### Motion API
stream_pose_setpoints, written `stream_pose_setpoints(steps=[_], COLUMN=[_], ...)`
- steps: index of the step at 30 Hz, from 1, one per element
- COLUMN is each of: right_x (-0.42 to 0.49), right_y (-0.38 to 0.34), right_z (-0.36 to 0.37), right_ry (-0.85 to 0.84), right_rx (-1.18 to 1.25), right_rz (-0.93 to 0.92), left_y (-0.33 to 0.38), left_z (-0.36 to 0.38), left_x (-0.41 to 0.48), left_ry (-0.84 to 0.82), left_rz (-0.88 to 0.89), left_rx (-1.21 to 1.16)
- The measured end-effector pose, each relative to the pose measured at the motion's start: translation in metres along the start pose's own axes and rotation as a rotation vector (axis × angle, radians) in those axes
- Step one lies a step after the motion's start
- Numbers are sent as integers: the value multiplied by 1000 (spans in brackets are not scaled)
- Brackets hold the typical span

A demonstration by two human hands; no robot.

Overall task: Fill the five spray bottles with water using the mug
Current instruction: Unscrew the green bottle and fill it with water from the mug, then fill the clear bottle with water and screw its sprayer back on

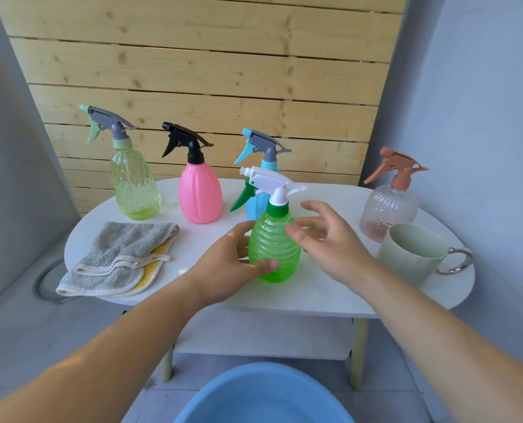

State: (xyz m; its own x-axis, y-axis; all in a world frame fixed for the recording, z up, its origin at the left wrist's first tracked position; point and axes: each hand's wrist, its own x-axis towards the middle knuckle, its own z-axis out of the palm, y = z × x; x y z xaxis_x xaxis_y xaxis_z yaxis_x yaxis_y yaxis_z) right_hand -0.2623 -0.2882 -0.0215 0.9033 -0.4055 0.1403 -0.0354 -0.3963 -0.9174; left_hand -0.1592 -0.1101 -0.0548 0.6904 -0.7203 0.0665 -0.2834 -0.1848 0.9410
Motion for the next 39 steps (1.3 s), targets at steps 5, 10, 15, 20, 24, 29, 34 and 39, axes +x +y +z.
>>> stream_pose_setpoints(steps=[5,10,15,20,24,29,34,39], right_x=[-18,-12,17,41,54,64,72,71], right_y=[1,-11,-23,-31,-32,-29,-20,-18], right_z=[-13,-34,-55,-72,-83,-90,-92,-89], right_ry=[-141,-124,-25,-2,15,55,56,27], right_rx=[100,109,246,354,373,378,381,343], right_rz=[73,134,259,359,388,413,387,379], left_y=[2,16,29,29,33,33,35,38], left_z=[9,41,64,76,83,92,94,94], left_x=[3,22,66,106,128,144,146,142], left_ry=[53,77,82,77,59,79,111,128], left_rz=[11,65,28,-13,-21,-38,-29,-47], left_rx=[-12,-21,-80,-62,-34,-42,-22,26])
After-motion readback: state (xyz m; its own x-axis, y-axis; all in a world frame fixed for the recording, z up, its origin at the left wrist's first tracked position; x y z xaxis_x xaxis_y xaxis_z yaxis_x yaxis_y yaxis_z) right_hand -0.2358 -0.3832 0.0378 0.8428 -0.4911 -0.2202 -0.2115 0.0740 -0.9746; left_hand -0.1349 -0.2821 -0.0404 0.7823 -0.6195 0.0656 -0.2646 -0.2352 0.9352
